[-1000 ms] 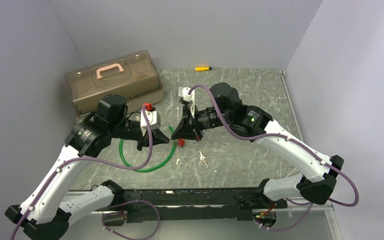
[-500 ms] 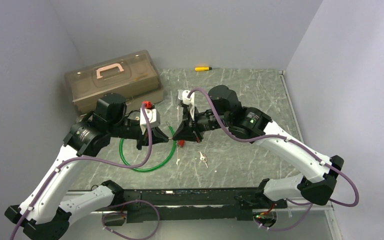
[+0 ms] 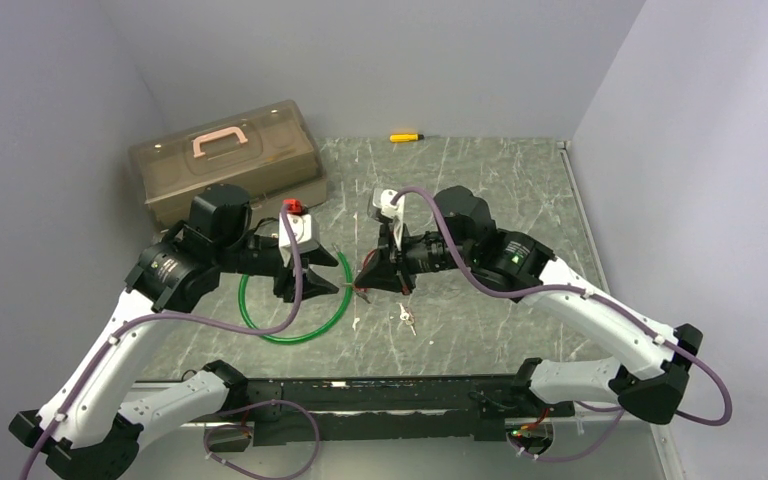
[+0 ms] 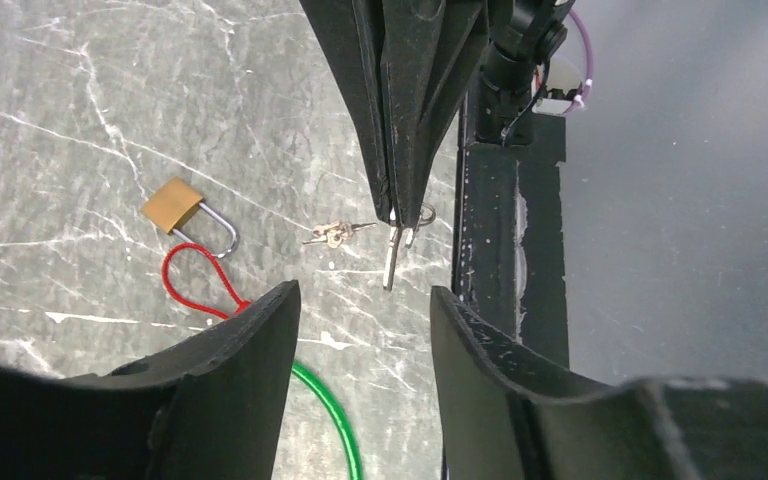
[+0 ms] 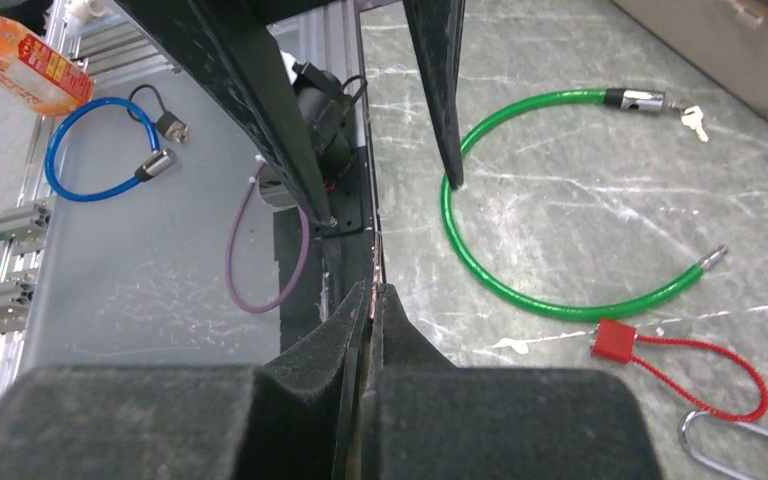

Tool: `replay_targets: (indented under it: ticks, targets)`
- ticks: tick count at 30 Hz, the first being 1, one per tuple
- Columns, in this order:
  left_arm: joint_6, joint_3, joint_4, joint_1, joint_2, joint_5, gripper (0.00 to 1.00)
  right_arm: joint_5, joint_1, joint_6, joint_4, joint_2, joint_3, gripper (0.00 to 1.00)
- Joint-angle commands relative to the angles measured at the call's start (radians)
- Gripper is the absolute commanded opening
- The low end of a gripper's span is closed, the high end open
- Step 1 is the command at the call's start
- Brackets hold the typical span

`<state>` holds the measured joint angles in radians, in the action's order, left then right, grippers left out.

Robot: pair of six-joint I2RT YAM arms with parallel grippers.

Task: Unlock with the key
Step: Pick up the key from the center of the board.

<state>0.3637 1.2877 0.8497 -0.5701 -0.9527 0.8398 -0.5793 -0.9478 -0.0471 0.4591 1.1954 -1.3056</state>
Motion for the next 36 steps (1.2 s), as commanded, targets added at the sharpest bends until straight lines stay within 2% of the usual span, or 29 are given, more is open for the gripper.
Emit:
replay_targets:
  ticks: [1,7,15,17,20,22,36]
  targets:
    - [0.009,0.028,-0.009,0.003,0.021,0.012,0.58,0.0,0.004,-0.074,-0.102,-0.071,0.054,0.0]
    - [0.024,-0.012,-0.006,0.006,0.037,0.026,0.62,-0.017,0.009,-0.104,-0.135,-0.105,0.083,0.0]
    - [0.026,-0.028,-0.011,0.006,0.033,0.078,0.61,-0.059,0.008,-0.112,-0.149,-0.092,0.071,0.0]
    - [0.017,-0.023,-0.021,0.006,0.032,0.087,0.53,-0.07,0.007,-0.113,-0.151,-0.088,0.069,0.0]
    - [-0.001,-0.013,-0.038,0.006,0.029,0.108,0.29,-0.078,0.009,-0.117,-0.162,-0.086,0.072,0.0]
    - [-0.01,-0.009,-0.044,0.006,0.025,0.119,0.19,-0.085,0.007,-0.12,-0.171,-0.083,0.072,0.0]
    - [-0.01,-0.005,-0.043,0.004,0.029,0.195,0.11,-0.073,0.007,-0.147,-0.246,-0.076,0.094,0.0]
